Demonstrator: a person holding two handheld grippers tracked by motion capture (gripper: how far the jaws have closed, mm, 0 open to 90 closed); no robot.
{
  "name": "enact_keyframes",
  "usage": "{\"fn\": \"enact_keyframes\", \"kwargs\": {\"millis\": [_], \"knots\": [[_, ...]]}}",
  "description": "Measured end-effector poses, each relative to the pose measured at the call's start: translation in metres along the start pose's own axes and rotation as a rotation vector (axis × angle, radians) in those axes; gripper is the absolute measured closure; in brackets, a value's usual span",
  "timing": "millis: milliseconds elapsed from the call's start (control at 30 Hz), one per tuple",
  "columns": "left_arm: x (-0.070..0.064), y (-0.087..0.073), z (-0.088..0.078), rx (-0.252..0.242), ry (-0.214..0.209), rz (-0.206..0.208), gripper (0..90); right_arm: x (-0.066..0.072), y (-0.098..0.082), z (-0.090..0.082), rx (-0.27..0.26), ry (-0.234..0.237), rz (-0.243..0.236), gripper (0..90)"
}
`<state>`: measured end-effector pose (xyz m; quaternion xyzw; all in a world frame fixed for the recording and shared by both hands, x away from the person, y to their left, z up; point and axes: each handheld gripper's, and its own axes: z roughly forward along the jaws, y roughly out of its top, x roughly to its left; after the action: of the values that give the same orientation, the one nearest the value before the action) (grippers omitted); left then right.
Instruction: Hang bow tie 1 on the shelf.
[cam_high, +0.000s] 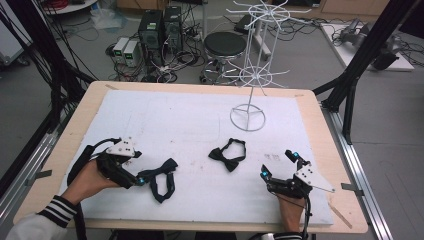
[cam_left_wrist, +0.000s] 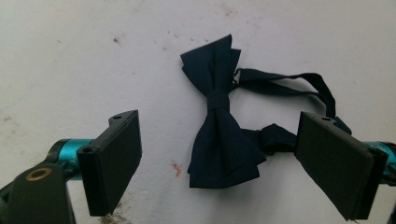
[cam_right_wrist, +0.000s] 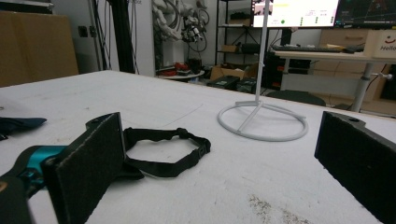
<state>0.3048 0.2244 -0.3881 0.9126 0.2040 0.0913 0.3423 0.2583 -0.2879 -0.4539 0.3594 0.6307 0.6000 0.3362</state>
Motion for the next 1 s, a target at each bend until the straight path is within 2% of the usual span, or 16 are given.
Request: {"fn": "enact_keyframes", "kwargs": {"millis": [33,67,100,167,333,467,700,767,1000], "knots": [[0.0,0.0,0.0,0.0,0.0,0.0,15.6,0.0,0.0,0.0,0.0,0.0,0.0,1.0],[0.0,0.0,0.002,0.021,0.0,0.012,15.6,0.0,0.0,0.0,0.001,0.0,0.0,1.0],[0.0,0.0,0.005,0.043,-0.006,0.003,15.6,0.0,0.0,0.0,0.0,0.0,0.001,1.0],[-0.001,0.0,0.008,0.055,-0.015,-0.007,15.6,0.0,0.0,0.0,0.002,-0.001,0.004,1.0],[-0.003,-0.001,0.016,0.104,-0.041,-0.011,17.6,0.0,0.0,0.0,0.001,0.001,0.006,1.0],[-0.004,-0.002,0.02,0.097,-0.042,-0.021,19.6,0.0,0.0,0.0,0.0,0.0,0.001,1.0],[-0.002,-0.003,0.027,0.166,-0.062,-0.016,24.8,0.0,0.0,0.0,-0.003,-0.001,0.002,1.0],[-0.001,-0.004,0.028,0.17,-0.063,-0.004,27.2,0.0,0.0,0.0,-0.001,0.0,0.005,1.0],[-0.001,-0.005,0.031,0.187,-0.078,-0.015,37.1,0.0,0.0,0.0,-0.005,0.001,0.004,1.0]]}}
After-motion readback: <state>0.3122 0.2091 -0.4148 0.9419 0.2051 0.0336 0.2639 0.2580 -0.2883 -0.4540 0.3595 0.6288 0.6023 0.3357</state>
